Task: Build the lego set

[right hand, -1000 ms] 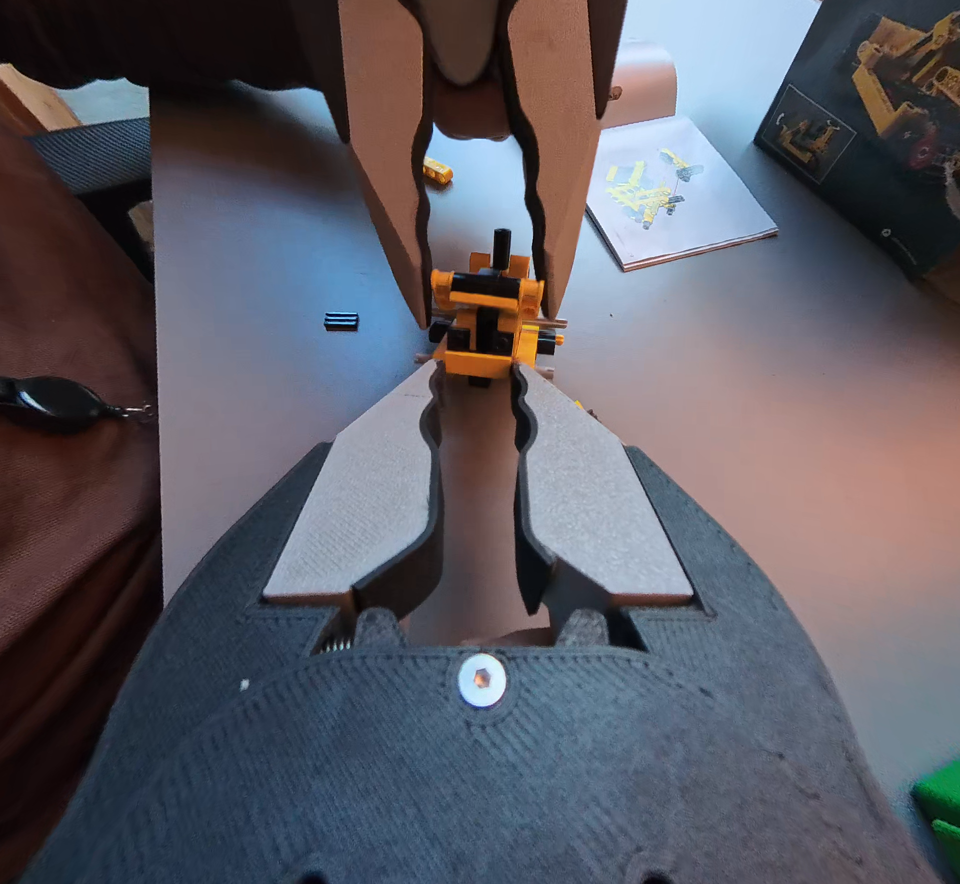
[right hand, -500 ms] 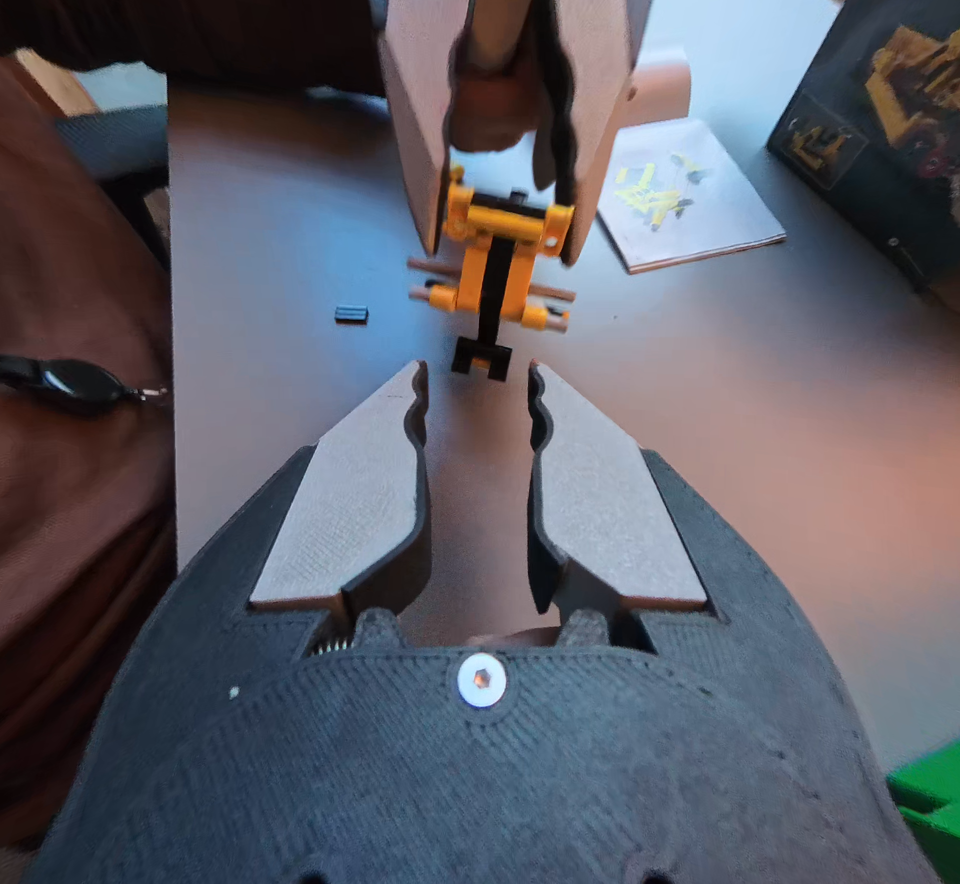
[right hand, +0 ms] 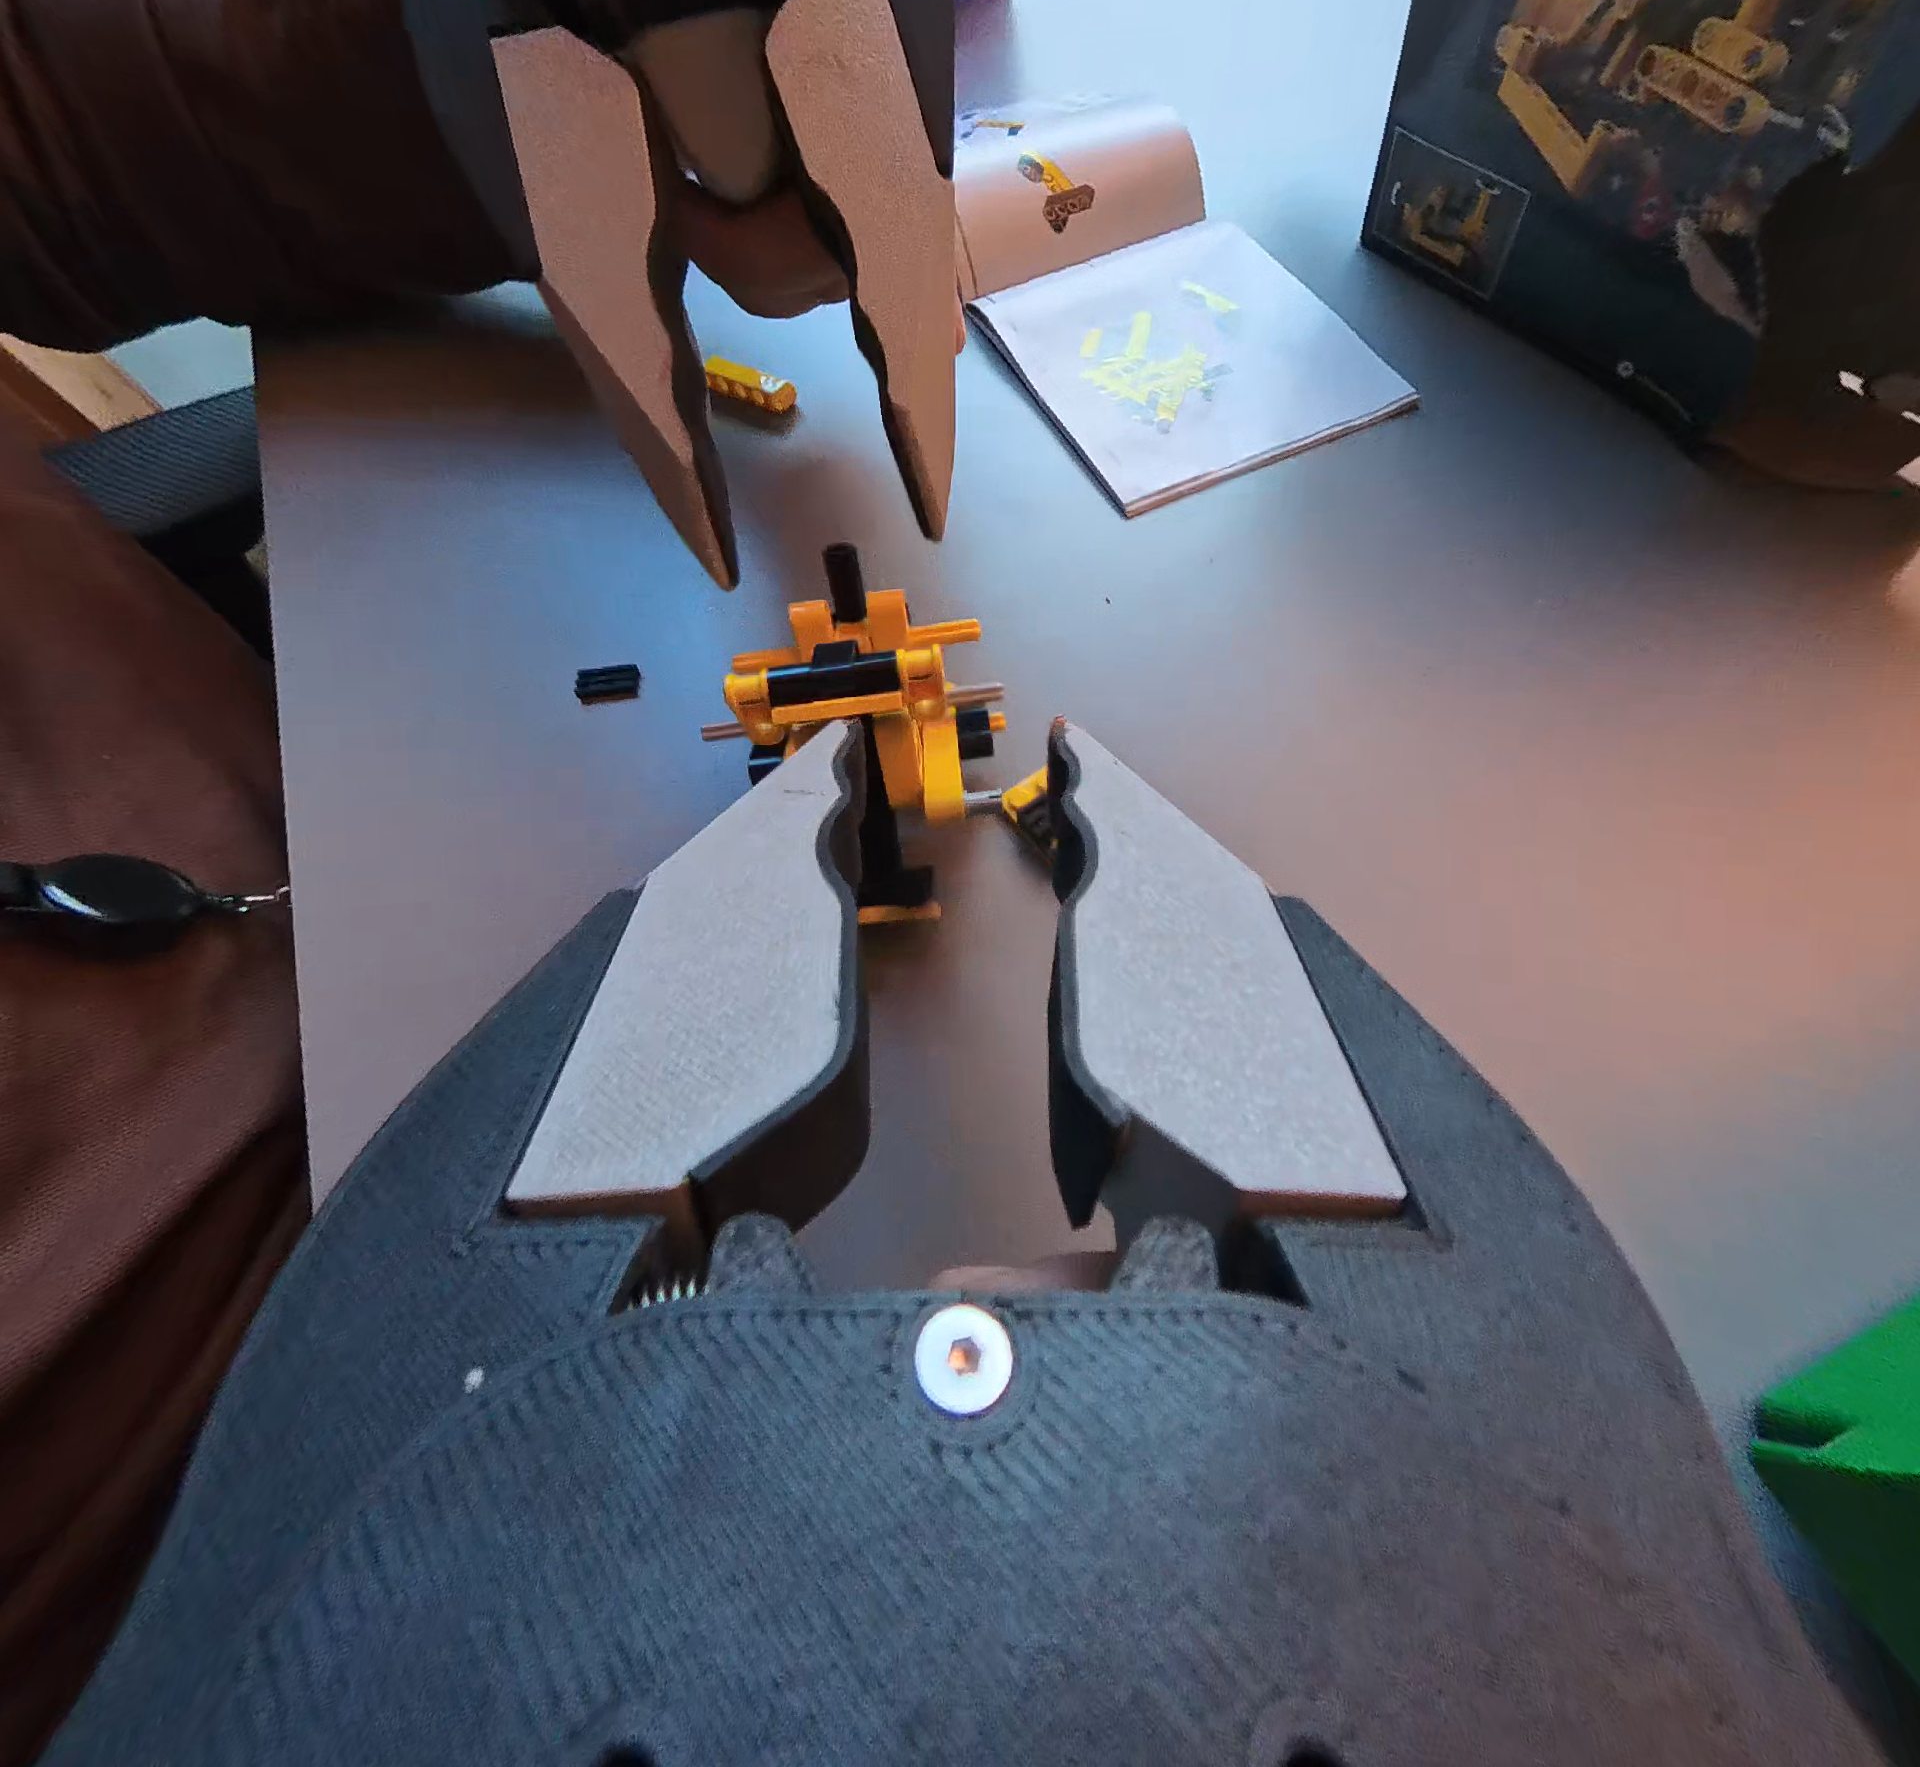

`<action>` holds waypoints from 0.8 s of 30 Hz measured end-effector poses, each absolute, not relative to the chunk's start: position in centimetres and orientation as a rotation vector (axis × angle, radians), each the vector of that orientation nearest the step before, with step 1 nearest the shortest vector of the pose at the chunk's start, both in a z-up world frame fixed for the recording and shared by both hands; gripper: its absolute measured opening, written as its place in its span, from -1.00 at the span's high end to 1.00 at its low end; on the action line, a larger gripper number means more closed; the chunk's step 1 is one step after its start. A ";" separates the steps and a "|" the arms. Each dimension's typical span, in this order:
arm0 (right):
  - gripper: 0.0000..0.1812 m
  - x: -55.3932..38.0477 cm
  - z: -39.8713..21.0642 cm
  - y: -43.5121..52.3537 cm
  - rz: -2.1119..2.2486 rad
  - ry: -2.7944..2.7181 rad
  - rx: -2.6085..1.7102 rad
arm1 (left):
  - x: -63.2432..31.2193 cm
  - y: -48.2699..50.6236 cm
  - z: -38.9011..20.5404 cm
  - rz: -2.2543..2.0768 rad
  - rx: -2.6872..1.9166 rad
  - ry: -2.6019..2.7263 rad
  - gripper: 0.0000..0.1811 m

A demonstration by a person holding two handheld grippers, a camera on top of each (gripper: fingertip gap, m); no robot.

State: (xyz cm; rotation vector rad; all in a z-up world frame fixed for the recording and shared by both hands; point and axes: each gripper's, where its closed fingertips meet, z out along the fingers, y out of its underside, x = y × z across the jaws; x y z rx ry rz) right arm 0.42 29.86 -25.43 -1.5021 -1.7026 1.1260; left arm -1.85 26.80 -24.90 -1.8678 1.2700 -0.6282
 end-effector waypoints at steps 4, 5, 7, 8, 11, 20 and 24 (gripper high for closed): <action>0.65 1.2 -25.9 29.7 1.107 -1.764 -1.485 | -1.6 27.0 -24.9 -0.640 -1.877 1.258 0.60; 0.64 1.5 -26.0 29.3 1.123 -1.791 -1.469 | -1.4 27.0 -25.0 -0.639 -1.880 1.264 0.61; 0.62 1.8 -26.2 28.4 1.145 -1.841 -1.441 | -1.3 27.1 -25.7 -0.610 -1.901 1.280 0.61; 0.61 1.7 -26.5 28.3 1.128 -1.853 -1.441 | -1.3 27.1 -26.0 -0.592 -1.912 1.290 0.61; 0.55 1.2 -27.0 28.2 1.054 -1.859 -1.445 | -1.1 27.2 -26.9 -0.572 -1.937 1.305 0.61; 0.51 0.7 -27.9 27.9 0.952 -1.896 -1.463 | -0.4 27.1 -27.4 -0.606 -1.938 1.305 0.79; 0.52 1.4 -27.9 28.2 0.901 -1.917 -1.454 | -0.5 27.1 -26.7 -0.650 -1.927 1.273 0.95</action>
